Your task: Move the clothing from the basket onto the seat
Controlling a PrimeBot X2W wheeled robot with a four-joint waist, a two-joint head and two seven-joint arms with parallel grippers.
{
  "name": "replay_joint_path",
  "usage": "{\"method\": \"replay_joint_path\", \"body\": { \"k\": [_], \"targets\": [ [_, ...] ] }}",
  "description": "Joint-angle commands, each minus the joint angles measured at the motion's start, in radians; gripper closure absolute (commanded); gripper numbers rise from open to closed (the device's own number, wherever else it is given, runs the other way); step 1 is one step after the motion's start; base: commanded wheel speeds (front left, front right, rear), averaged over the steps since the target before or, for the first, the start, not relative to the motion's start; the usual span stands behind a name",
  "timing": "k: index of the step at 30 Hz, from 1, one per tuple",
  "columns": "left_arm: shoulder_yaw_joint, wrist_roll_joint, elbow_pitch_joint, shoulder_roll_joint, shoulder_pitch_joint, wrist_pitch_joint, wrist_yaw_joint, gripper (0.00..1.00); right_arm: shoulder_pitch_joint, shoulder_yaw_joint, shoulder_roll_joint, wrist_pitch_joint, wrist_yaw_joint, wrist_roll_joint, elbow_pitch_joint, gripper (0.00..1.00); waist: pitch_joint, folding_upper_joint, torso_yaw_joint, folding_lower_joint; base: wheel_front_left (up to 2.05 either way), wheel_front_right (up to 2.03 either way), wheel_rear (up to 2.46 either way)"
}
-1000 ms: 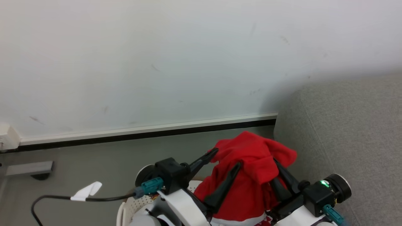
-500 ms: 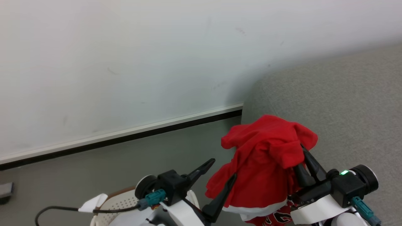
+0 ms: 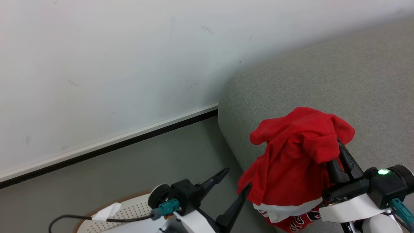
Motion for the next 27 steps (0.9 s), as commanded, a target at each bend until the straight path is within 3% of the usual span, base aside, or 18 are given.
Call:
{"method": "replay_joint_path", "body": {
  "k": [1, 11, 19, 27],
  "targets": [
    [-0.001, 0.009, 0.007, 0.003, -0.007, -0.008, -0.003, 0.0, 0.007, -0.009, -0.009, -0.001, -0.002, 0.007, -0.009, 1.0, 0.003, 0.0, -0.001, 0.0, 0.0, 0.0, 0.0],
    [-0.019, 0.014, 0.017, -0.006, -0.038, -0.005, -0.012, 0.0, -0.052, -0.066, 0.012, -0.001, -0.002, 0.008, 0.016, 1.0, 0.048, 0.0, 0.039, 0.0, 0.0, 0.0, 0.0],
    [-0.028, 0.036, -0.002, 0.004, -0.109, 0.02, -0.03, 0.0, -0.26, -0.152, -0.015, 0.001, -0.003, 0.041, 0.106, 1.0, 0.17, 0.0, 0.105, 0.0, 0.0, 0.0, 0.0],
    [-0.044, 0.057, -0.018, 0.016, -0.206, 0.043, -0.055, 0.0, -0.656, -0.416, -0.096, 0.069, -0.003, 0.009, 0.246, 1.0, 0.348, 0.0, 0.225, 0.0, 0.0, 0.0, 0.0]
  ]
}}
